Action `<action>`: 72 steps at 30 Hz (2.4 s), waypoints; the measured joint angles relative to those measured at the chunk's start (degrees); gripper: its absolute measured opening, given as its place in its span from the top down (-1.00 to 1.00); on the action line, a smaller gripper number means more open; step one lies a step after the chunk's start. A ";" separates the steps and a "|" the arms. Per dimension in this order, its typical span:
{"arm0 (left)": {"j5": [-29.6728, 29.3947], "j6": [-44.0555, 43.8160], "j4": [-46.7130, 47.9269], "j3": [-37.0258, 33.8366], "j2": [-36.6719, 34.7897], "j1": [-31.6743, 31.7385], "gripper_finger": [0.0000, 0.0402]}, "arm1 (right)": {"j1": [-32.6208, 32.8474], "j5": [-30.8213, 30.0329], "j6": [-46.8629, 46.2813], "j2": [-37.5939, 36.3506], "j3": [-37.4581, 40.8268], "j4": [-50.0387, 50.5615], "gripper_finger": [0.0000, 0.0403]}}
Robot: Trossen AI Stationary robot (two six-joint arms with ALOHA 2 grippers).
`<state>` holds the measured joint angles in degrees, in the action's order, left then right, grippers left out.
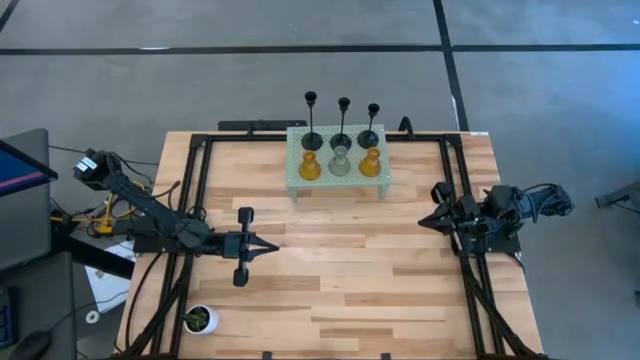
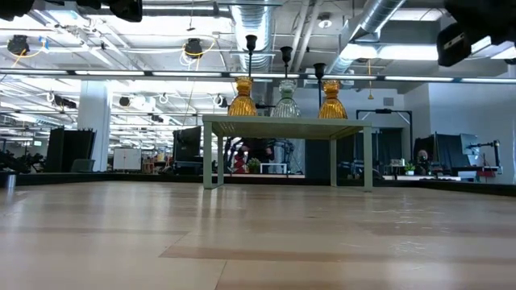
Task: Pick & Place candle stick holders
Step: Return to Home Position
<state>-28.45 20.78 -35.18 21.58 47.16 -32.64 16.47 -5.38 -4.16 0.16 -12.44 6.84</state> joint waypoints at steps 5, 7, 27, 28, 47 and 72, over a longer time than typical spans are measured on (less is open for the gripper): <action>0.00 -0.02 0.01 0.02 0.02 0.00 0.98 | 0.00 1.05 -0.89 0.00 4.12 -0.78 1.00; 0.00 -0.03 0.00 0.02 0.02 0.00 0.98 | 0.00 1.14 -0.88 -0.01 6.85 -3.14 1.00; 0.00 -0.25 0.00 0.07 0.03 0.00 0.98 | 0.00 8.57 3.30 0.02 11.71 -7.45 1.00; 0.00 -0.23 0.04 0.07 0.02 0.00 0.97 | 0.00 8.55 4.18 0.11 11.71 -7.44 1.00; -1.47 -6.73 18.12 0.09 -12.94 -1.29 0.97 | -0.04 8.34 1.35 0.20 11.75 -7.31 1.00; 14.35 -16.82 35.15 -10.97 -38.68 -0.31 0.97 | -0.04 7.88 1.13 0.22 11.77 -7.20 1.00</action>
<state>-14.09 3.96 -0.03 10.61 8.47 -32.95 16.43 2.50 -3.03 0.38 -0.67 -0.36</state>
